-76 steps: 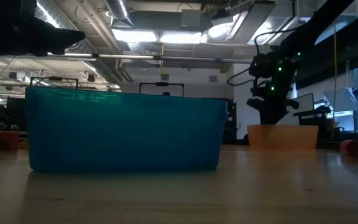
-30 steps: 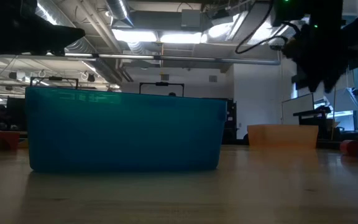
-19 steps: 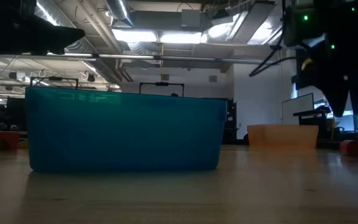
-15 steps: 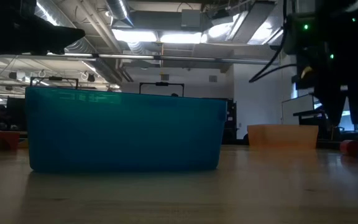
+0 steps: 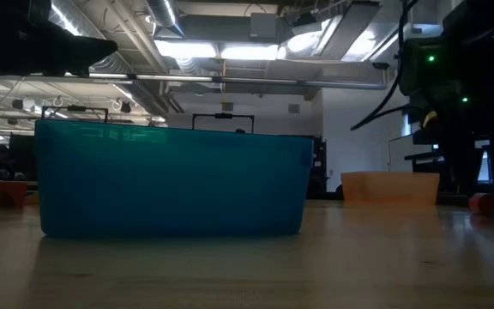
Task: Sort blocks by size
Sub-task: Put the red cylindrical block into the orange bin
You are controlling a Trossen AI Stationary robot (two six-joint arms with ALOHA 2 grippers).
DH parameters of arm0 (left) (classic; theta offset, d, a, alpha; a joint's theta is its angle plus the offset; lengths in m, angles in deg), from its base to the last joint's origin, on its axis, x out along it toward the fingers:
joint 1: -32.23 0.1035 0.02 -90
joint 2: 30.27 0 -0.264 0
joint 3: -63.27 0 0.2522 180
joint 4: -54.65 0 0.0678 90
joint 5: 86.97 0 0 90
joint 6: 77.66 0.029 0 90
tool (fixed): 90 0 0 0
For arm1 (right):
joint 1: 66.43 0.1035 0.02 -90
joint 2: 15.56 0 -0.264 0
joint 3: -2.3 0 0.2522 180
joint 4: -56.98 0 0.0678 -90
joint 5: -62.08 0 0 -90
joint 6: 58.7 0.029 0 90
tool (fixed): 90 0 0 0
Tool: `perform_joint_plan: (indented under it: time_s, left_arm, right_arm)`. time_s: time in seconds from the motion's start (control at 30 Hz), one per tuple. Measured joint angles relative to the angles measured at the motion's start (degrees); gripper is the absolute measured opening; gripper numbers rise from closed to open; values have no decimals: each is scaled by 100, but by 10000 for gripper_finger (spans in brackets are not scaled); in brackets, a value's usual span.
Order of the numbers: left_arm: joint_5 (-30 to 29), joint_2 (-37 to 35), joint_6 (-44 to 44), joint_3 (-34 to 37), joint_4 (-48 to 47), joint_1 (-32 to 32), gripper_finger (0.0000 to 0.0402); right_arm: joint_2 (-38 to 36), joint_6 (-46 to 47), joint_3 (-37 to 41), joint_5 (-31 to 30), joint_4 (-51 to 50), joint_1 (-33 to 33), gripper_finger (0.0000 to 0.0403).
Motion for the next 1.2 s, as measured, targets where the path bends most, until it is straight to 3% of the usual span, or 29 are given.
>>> perform_joint_plan:
  time_s: [0.4, 0.6, 0.7, 0.93, 1.2]
  left_arm:
    - [0, -2, -35, 0, -8, 0, 5]
    - [0, -2, -35, 0, -13, 2, 5]
    - [0, -2, -35, 0, -14, 0, 5]
    - [0, -2, -35, 0, -13, 0, 5]
    - [0, -2, -35, 0, -13, 0, 5]
  right_arm:
    - [-7, 37, 665, -105, 983, 0, 248]
    - [-11, 8, 706, -162, 1015, 0, 246]
    - [-9, -141, 708, -201, 1054, 2, 227]
    - [-4, -474, 708, -248, 1127, 2, 138]
    - [-2, -1063, 698, -492, 1127, 2, 138]
